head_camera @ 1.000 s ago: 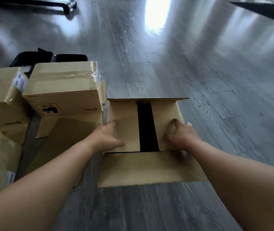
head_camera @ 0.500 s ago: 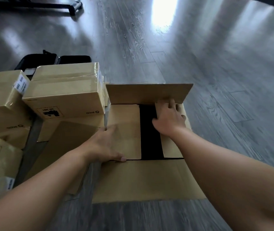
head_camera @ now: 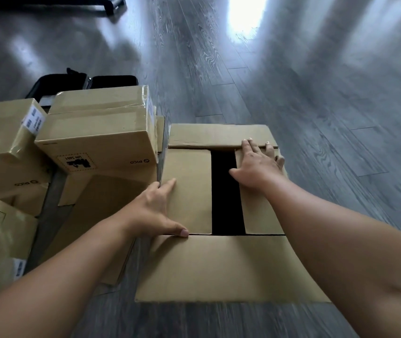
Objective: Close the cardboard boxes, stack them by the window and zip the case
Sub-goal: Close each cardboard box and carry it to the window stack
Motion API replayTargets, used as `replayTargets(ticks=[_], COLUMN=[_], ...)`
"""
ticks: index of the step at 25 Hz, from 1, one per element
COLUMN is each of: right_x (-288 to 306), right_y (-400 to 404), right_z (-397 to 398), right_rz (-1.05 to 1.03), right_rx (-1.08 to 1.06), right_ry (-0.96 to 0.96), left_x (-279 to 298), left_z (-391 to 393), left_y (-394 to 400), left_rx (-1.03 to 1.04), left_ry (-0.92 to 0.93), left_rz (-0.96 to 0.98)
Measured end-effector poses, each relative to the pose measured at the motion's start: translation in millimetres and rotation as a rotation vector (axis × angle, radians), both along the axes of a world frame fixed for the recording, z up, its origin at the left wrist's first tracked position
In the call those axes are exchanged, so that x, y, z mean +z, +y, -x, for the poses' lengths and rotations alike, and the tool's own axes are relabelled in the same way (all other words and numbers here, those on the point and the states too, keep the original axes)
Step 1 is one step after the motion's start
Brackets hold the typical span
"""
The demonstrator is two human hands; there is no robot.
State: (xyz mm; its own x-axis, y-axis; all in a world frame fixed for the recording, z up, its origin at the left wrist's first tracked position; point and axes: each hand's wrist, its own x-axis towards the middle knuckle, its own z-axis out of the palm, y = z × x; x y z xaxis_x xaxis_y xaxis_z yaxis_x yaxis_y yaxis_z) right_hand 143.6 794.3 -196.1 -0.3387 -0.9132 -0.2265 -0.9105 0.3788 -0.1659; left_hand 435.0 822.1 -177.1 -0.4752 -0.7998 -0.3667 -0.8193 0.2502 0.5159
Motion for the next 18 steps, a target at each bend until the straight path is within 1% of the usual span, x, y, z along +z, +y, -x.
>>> replayTargets(ticks=[3,5,7,9,10,12,15,18], right_x=[4.6,6.4,8.7,14.1,16.8,20.9,31.3,51.3], right_y=[3.3,12.2,25.0,39.3,45.6,58.1,72.8,79.2], right_z=[-4.7,-10.0,-15.1,-19.7,-22.7,-28.4,-29.0,-21.2], right_rz=[-0.025,-0.038,-0.033,-0.024,-0.026,-0.025,-0.013,0.044], right_rx=[0.01,0.043,0.092,0.152,0.186,0.261,0.317,0.306], right_ry=[0.006,0.021,0.046,0.061,0.062,0.063,0.073,0.09], left_x=[5.0,8.6,11.9,16.0,17.6,19.4,23.1,35.2], left_z=[4.3,11.3,22.4,37.4,45.3,59.3,70.4,69.4], left_y=[1.1,5.4,11.6,19.4,23.3,29.9,34.9,35.5], left_rx=[0.0,-0.023,-0.1,-0.222,-0.278,-0.352,-0.39,-0.378], left_ry=[-0.073,-0.142,-0.177,-0.156,-0.157,-0.217,-0.329,-0.343], left_rz=[-0.024,0.001,0.1,0.186,0.21,0.244,0.331,0.498])
